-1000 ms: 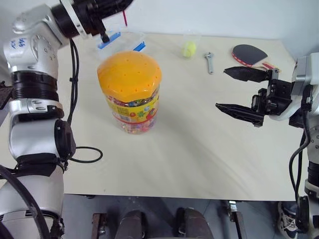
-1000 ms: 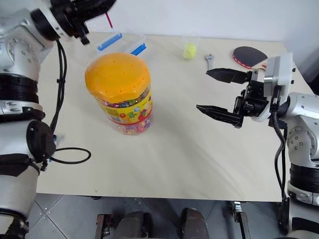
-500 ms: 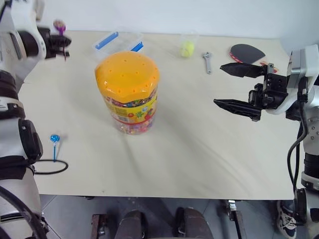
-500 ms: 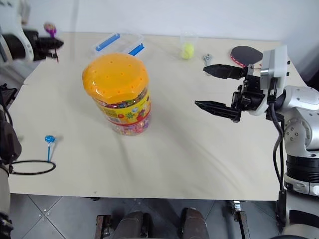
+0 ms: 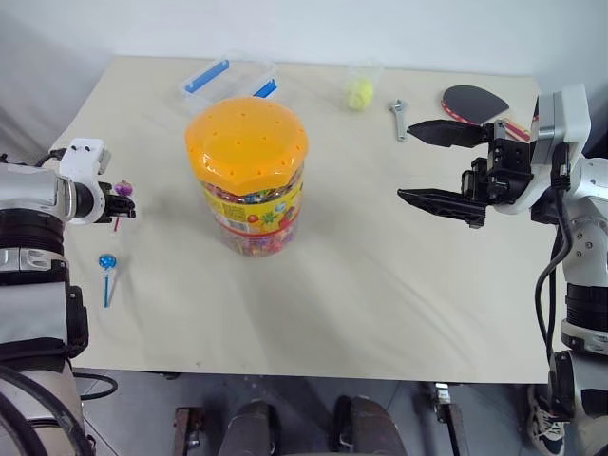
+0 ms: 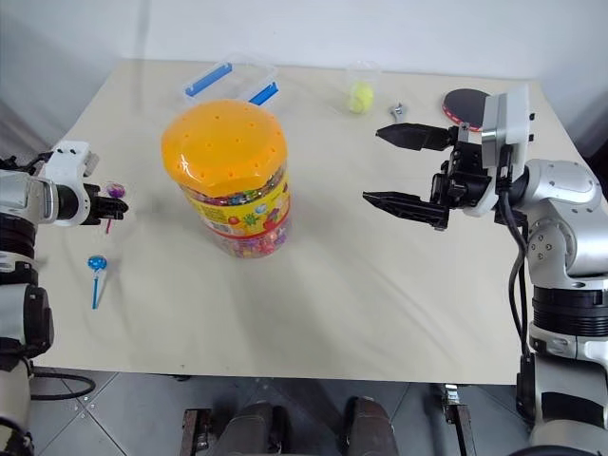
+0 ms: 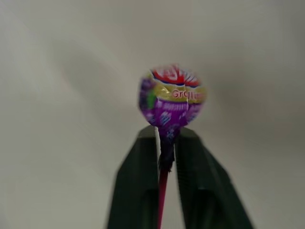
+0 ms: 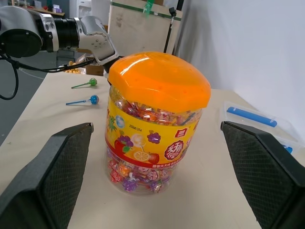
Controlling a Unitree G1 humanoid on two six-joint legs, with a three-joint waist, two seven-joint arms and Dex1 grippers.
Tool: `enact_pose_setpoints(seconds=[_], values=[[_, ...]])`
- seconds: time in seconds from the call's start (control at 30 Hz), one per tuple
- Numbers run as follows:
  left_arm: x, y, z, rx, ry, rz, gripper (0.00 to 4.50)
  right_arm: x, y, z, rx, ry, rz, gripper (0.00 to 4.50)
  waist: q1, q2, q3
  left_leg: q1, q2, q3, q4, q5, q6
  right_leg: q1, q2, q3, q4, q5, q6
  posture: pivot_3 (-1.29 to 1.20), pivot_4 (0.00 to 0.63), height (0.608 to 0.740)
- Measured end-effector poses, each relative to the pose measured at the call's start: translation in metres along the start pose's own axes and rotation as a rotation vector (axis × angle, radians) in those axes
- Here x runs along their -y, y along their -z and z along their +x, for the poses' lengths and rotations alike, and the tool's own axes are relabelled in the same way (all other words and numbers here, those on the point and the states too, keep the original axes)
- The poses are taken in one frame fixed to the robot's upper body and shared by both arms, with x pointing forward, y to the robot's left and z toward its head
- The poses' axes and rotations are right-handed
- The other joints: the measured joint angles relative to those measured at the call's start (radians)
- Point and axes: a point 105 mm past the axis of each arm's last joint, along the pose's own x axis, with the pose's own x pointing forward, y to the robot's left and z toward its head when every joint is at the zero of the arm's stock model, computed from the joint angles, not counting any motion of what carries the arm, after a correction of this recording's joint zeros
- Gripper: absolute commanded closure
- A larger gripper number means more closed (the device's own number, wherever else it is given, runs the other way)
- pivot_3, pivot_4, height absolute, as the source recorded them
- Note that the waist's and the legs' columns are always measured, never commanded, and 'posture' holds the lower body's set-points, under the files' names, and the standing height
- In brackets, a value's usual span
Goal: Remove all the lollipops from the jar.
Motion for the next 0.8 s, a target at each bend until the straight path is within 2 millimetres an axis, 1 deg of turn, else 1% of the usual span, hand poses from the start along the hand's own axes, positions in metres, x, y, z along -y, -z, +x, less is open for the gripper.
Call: enact_pose_setpoints(seconds=[0.13,0.27,0.3,0.33,0.4,0.47,0.5,0.53,0.57,0.63,0.67,0.7,0.73,0.77,0.8], values=[[0.006,-0.008,-0.01,0.02,0.015,0.023,1.69,0.0,0.0,0.0,-0.005,-0.002,-0.003,0.0,-0.002,0.0,0.0,0.0,0.0,0.0,0.0,0.0,0.0,0.0,0.0,0.0,0.0,0.0,0.0,0.0,0.15,0.74],[0.01,-0.015,-0.029,0.052,0.023,0.064,0.48,0.0,0.0,-0.001,-0.009,-0.003,-0.003,0.0,-0.007,0.0,0.0,0.0,0.0,0.0,0.0,0.0,0.0,0.0,0.0,0.0,0.0,0.0,0.0,0.0,0.15,0.74],[0.012,-0.017,-0.033,0.065,0.032,0.071,0.22,0.0,0.0,-0.001,-0.01,-0.003,-0.004,0.0,-0.008,0.0,0.0,0.0,0.0,0.0,0.0,0.0,0.0,0.0,0.0,0.0,0.0,0.0,0.0,0.0,0.15,0.74],[0.018,-0.019,-0.04,0.091,0.054,0.082,0.09,0.0,0.0,-0.001,-0.011,-0.004,-0.005,0.0,-0.008,0.0,0.0,0.0,0.0,-0.001,0.0,0.0,0.0,0.0,0.0,0.0,0.001,0.0,0.0,0.0,0.15,0.74],[0.029,-0.019,-0.05,0.14,0.117,0.113,0.09,0.0,0.0,-0.002,-0.016,-0.006,-0.006,0.0,-0.008,0.0,0.0,0.0,0.0,-0.001,0.0,0.0,0.0,0.0,0.0,0.001,0.001,0.0,0.0,0.0,0.15,0.74],[0.046,-0.025,-0.061,0.252,0.217,0.148,0.09,0.0,0.0,-0.005,-0.029,-0.001,-0.006,0.0,-0.007,0.0,0.0,0.0,0.001,-0.002,0.001,0.0,0.0,0.0,0.0,0.001,0.001,0.0,0.0,0.0,0.15,0.74],[0.055,-0.03,-0.067,0.338,0.276,0.153,0.09,0.0,0.0,-0.005,-0.03,0.0,-0.007,0.0,-0.005,0.0,0.0,0.0,0.001,-0.003,0.001,0.0,0.0,0.0,0.0,0.001,0.001,0.0,0.0,0.0,0.15,0.74],[0.067,-0.039,-0.078,0.453,0.351,0.164,0.09,0.0,0.0,-0.005,-0.03,-0.001,-0.006,0.0,-0.002,0.0,0.0,0.0,0.001,-0.003,0.001,0.0,0.0,0.0,0.0,0.001,0.001,0.0,0.0,0.0,0.15,0.74],[0.073,-0.044,-0.088,0.523,0.398,0.177,0.09,0.0,0.0,-0.005,-0.031,-0.001,-0.005,0.0,-0.001,0.0,0.0,0.0,0.001,-0.003,0.002,0.0,0.0,0.0,0.0,0.001,0.001,0.0,0.0,0.0,0.15,0.74],[0.079,-0.048,-0.108,0.613,0.464,0.193,0.09,0.0,0.001,-0.006,-0.033,0.001,-0.002,0.0,-0.001,0.0,0.0,0.0,0.001,-0.002,0.001,0.0,0.0,0.0,0.0,0.001,0.001,0.0,0.0,0.0,0.15,0.74],[0.082,-0.046,-0.118,0.654,0.497,0.225,0.09,0.0,0.002,-0.007,-0.037,0.001,0.003,0.0,-0.001,0.0,0.0,0.0,0.001,-0.001,0.0,0.0,0.0,0.001,0.0,0.001,0.001,0.0,0.0,0.0,0.15,0.74],[0.089,-0.038,-0.126,0.698,0.549,0.298,0.09,-0.001,0.004,-0.008,-0.04,0.001,0.01,0.0,-0.001,0.001,0.0,0.002,0.001,0.0,0.0,0.0,0.0,0.001,-0.001,0.002,0.001,0.0,0.0,0.0,0.15,0.74],[0.098,-0.029,-0.128,0.711,0.61,0.347,0.09,0.0,0.007,-0.01,-0.045,0.005,0.021,0.0,-0.002,0.001,0.0,0.003,0.001,0.0,0.0,0.0,0.0,0.001,-0.001,0.002,0.003,0.0,0.0,0.0,0.15,0.74],[0.106,-0.015,-0.129,0.711,0.671,0.389,0.09,-0.001,0.009,-0.01,-0.048,-0.002,0.032,0.0,-0.001,0.001,0.0,0.002,0.001,-0.001,0.0,0.0,0.0,0.001,-0.001,0.002,0.003,0.0,0.0,0.0,0.15,0.74],[0.11,-0.001,-0.125,0.696,0.7,0.401,0.09,-0.001,0.011,-0.011,-0.051,-0.004,0.042,0.0,-0.001,0.001,0.0,0.002,0.001,0.0,0.0,0.0,0.0,0.001,-0.001,0.002,0.003,0.0,0.0,0.0,0.15,0.74]])
